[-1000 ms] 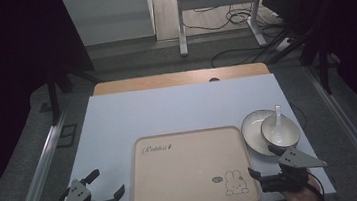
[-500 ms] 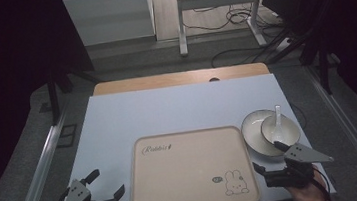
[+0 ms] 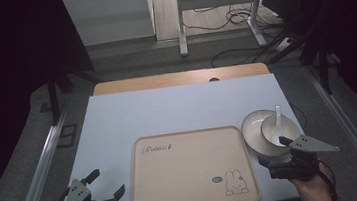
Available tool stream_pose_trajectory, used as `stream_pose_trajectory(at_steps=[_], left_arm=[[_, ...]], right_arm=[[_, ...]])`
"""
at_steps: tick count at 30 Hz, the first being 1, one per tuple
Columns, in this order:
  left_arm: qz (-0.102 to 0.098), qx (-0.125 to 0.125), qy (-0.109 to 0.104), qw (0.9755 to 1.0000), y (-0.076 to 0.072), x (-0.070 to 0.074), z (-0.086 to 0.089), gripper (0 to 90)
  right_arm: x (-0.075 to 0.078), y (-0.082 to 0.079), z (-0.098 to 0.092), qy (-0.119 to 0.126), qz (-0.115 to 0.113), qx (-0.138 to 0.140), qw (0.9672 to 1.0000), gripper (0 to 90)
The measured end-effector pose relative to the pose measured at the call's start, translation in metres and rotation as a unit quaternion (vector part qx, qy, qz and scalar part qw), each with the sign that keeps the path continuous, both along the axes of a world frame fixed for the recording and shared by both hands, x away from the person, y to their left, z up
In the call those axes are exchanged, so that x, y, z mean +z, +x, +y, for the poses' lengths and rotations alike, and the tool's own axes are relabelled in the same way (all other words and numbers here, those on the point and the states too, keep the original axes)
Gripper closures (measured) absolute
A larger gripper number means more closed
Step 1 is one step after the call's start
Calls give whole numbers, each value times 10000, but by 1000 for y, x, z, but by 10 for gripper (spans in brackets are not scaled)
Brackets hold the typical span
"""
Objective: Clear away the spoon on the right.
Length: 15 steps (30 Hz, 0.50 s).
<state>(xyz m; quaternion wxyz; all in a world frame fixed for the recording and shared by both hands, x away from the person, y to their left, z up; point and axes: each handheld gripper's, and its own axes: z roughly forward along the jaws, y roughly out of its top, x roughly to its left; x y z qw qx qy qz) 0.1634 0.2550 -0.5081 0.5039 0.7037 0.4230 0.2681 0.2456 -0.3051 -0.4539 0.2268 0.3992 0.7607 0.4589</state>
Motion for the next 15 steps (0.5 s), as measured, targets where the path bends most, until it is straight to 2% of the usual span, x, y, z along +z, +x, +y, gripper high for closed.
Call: stream_pose_trajectory(at_steps=[15], left_arm=[[-11,6,-15,10000,0,0,1,20]], right_arm=[[8,9,-4,-1,-47,-25,10000,11]])
